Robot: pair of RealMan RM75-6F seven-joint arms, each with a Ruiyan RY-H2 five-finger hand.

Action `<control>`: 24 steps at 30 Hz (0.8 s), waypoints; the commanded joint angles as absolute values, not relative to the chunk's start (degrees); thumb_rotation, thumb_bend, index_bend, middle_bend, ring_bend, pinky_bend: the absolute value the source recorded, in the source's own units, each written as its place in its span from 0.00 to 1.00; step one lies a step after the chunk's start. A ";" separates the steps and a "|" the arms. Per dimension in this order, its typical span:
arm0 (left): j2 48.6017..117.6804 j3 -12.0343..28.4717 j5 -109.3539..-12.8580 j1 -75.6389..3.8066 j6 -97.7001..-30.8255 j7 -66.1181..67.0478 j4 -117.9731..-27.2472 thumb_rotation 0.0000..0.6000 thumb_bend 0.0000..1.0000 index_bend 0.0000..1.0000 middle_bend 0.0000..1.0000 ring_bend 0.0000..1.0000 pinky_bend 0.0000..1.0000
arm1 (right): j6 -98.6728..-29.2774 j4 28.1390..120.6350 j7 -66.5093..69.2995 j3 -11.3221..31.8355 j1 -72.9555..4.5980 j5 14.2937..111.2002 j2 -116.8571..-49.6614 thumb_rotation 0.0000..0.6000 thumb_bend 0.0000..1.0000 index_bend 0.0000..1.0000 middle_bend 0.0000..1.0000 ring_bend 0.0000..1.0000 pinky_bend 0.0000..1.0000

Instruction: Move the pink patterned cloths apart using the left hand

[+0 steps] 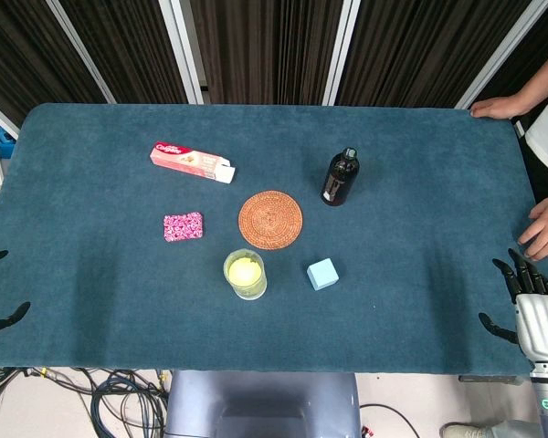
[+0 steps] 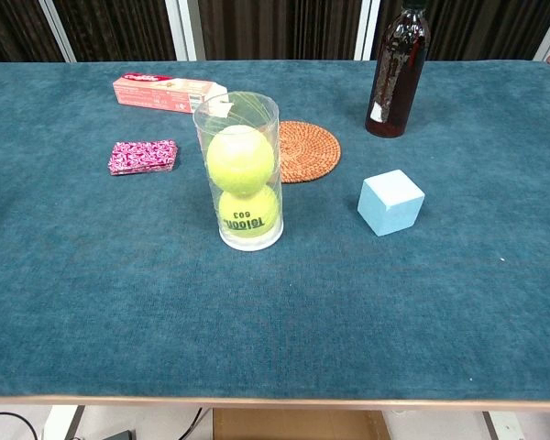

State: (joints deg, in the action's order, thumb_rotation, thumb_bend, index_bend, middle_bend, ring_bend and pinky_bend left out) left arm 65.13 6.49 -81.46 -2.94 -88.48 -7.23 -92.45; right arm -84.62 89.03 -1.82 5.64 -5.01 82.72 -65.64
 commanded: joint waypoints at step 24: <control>66.12 6.45 -80.98 -3.46 -87.39 -6.06 -93.18 1.00 0.13 0.25 0.17 0.00 0.00 | -83.48 89.01 -1.24 5.42 -4.91 81.98 -65.05 1.00 0.18 0.13 0.01 0.07 0.19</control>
State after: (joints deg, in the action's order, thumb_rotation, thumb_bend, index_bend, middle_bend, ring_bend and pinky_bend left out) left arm 66.02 6.43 -80.90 -3.44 -87.32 -6.04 -93.08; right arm -83.61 89.05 -1.38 5.45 -4.88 82.06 -65.10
